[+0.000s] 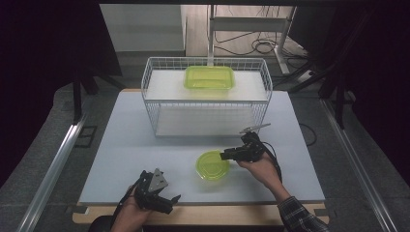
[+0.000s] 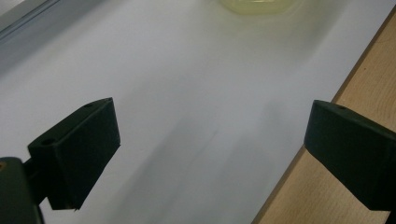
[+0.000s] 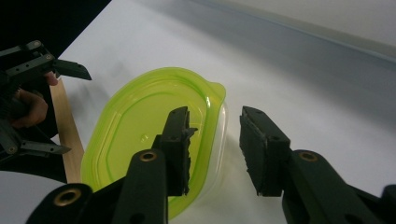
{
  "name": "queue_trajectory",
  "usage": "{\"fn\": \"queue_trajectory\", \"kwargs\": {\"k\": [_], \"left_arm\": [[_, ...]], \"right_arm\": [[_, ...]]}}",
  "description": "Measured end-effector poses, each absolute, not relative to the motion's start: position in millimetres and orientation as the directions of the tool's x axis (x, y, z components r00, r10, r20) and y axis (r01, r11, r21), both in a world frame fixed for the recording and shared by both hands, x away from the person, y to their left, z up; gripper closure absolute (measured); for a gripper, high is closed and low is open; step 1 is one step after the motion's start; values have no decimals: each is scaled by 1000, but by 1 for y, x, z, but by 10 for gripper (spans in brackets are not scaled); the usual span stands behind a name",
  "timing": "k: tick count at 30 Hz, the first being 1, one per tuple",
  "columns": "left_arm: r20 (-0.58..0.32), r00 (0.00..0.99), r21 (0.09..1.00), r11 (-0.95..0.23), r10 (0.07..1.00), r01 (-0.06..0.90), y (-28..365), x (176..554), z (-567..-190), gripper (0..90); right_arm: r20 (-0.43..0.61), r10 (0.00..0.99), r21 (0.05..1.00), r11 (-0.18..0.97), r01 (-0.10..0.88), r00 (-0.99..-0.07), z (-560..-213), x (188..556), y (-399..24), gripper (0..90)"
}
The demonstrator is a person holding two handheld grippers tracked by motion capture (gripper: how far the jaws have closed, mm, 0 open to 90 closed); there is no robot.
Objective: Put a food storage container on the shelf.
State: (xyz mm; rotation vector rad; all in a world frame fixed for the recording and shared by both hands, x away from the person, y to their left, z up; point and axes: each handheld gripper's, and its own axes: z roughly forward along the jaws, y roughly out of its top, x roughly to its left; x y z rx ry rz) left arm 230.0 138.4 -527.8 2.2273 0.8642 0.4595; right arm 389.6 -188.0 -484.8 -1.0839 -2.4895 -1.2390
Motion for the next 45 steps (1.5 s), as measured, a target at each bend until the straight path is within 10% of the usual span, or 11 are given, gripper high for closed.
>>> {"fn": "queue_trajectory", "kwargs": {"k": [12,45], "left_arm": [[72,717,713,-538,694,449,138,230,-528,36],[74,716,714,-538,694,448,138,230,-528,37]], "right_arm": [[545,501,559,380,737,-673,-492,400,-186,794],[638,445,569,278,774,-629,-476,393,-197,840]]}}
